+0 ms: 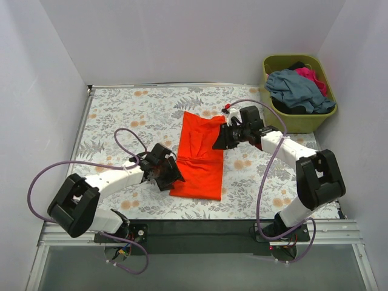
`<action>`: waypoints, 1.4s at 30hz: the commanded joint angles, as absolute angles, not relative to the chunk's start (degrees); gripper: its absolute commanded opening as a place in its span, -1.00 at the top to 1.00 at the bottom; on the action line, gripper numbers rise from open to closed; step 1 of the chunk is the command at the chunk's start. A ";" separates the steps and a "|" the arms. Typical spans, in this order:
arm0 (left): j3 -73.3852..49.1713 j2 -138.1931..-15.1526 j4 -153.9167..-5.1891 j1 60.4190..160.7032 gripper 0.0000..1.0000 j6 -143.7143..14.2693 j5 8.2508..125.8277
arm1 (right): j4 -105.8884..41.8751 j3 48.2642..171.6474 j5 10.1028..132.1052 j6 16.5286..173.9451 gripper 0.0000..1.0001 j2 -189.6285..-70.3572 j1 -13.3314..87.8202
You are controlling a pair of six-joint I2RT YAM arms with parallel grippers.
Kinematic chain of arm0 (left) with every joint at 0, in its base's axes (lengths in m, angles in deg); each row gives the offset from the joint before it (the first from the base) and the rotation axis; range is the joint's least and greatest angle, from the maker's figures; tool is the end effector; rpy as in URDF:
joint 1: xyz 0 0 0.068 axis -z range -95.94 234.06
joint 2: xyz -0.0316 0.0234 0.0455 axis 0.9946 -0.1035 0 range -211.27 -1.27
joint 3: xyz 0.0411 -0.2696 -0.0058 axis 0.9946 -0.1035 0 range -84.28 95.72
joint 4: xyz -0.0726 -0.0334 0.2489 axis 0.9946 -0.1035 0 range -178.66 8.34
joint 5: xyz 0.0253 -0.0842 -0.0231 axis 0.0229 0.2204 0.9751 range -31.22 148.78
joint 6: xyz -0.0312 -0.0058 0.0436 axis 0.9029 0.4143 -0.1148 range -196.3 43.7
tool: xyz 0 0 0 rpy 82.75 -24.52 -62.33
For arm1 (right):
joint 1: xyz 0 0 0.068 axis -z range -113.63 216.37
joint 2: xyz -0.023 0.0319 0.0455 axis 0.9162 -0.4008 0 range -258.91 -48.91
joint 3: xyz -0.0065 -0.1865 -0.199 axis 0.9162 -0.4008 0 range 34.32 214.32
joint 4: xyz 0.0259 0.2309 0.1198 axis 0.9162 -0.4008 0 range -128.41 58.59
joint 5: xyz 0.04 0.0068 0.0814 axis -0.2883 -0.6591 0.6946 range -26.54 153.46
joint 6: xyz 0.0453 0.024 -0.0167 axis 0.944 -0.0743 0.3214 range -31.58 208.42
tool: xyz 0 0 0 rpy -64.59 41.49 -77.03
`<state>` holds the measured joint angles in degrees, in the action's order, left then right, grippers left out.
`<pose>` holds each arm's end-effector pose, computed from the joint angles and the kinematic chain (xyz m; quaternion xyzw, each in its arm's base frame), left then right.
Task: Fold and stack the t-shirts
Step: Fold the tshirt
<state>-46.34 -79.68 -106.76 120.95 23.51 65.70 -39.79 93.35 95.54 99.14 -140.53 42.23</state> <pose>0.1873 -0.1460 0.1591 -0.4983 0.8388 -0.2180 0.0230 0.3070 0.1582 0.2277 -0.2160 0.8550 0.3593 0.3053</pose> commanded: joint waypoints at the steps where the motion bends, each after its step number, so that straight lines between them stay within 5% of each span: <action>1: -43.24 -76.59 -107.06 120.63 -0.14 21.71 65.89 | -28.96 88.74 106.68 103.98 0.51 -138.56 43.96; 4: -38.06 -79.22 -103.99 120.10 -0.14 17.66 67.13 | -25.45 86.28 109.95 104.24 0.57 -139.35 43.96; 10: -31.90 -90.81 -96.34 119.22 0.40 10.99 72.48 | -23.85 85.39 113.64 102.75 0.71 -144.78 44.31; 18: -31.19 -103.12 -91.33 113.69 0.66 9.30 74.60 | -23.85 87.05 115.41 99.24 0.87 -155.69 47.56; 27: -24.87 -112.70 -88.61 109.73 0.63 11.06 80.57 | -26.13 99.25 109.79 99.85 0.91 -167.47 52.39; 32: -22.57 -110.44 -88.16 109.37 0.34 10.71 82.51 | -33.86 109.55 110.30 97.65 0.91 -167.92 52.84; 42: -37.51 -89.52 -90.97 111.57 0.17 15.28 82.25 | -34.05 91.30 115.14 99.85 0.85 -148.77 42.58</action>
